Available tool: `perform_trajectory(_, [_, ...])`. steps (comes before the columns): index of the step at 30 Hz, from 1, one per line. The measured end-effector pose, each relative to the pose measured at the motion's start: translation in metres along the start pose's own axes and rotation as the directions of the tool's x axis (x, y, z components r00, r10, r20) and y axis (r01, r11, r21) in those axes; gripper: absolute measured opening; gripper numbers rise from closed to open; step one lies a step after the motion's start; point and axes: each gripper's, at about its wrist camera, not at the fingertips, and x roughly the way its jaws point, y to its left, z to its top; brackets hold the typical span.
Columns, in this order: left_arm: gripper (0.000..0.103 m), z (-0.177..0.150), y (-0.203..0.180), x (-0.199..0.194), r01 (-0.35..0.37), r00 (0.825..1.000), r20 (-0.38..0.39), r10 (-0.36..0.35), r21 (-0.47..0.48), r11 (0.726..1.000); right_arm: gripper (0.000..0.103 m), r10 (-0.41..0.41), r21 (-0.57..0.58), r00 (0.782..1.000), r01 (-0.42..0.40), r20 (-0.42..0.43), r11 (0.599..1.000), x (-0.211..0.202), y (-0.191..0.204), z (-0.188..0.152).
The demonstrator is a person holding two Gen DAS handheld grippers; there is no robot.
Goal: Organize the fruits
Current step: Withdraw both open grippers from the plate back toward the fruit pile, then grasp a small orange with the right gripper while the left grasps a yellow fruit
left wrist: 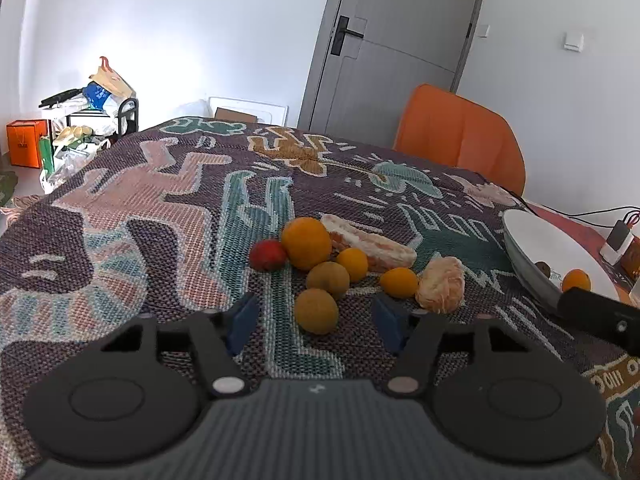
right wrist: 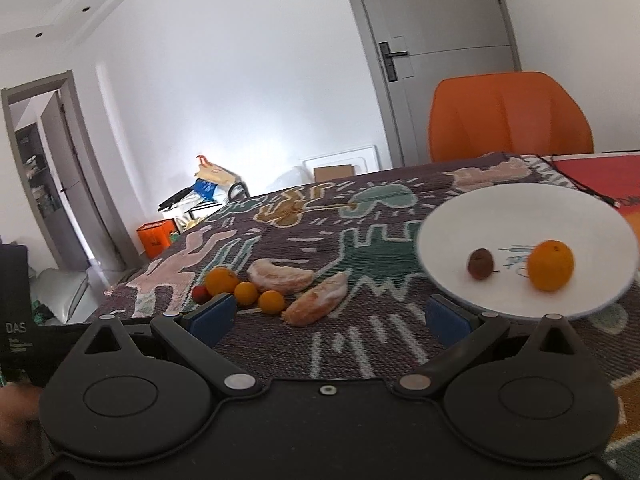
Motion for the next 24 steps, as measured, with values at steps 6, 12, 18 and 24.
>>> perform_trajectory(6, [0.023,0.001,0.007,0.009,0.019,1.0,-0.018,-0.02,-0.033,0.999,0.087,0.032,-0.016,0.999,-0.033,-0.032,0.999,0.015,0.01,0.004])
perform_trajectory(12, [0.023,0.003,0.014,-0.003,0.03,1.0,0.006,-0.03,-0.053,0.998,0.069,0.062,-0.04,0.996,-0.064,-0.061,0.997,0.03,0.02,0.006])
perform_trajectory(18, [0.023,0.006,0.025,-0.012,0.011,1.0,0.02,-0.01,-0.066,0.998,0.059,0.081,-0.055,0.993,-0.086,-0.082,0.995,0.041,0.028,0.008])
perform_trajectory(24, [0.023,0.009,0.036,-0.021,-0.006,0.999,0.037,0.009,-0.08,0.997,0.05,0.082,-0.083,0.991,-0.09,-0.105,0.992,0.055,0.036,0.011])
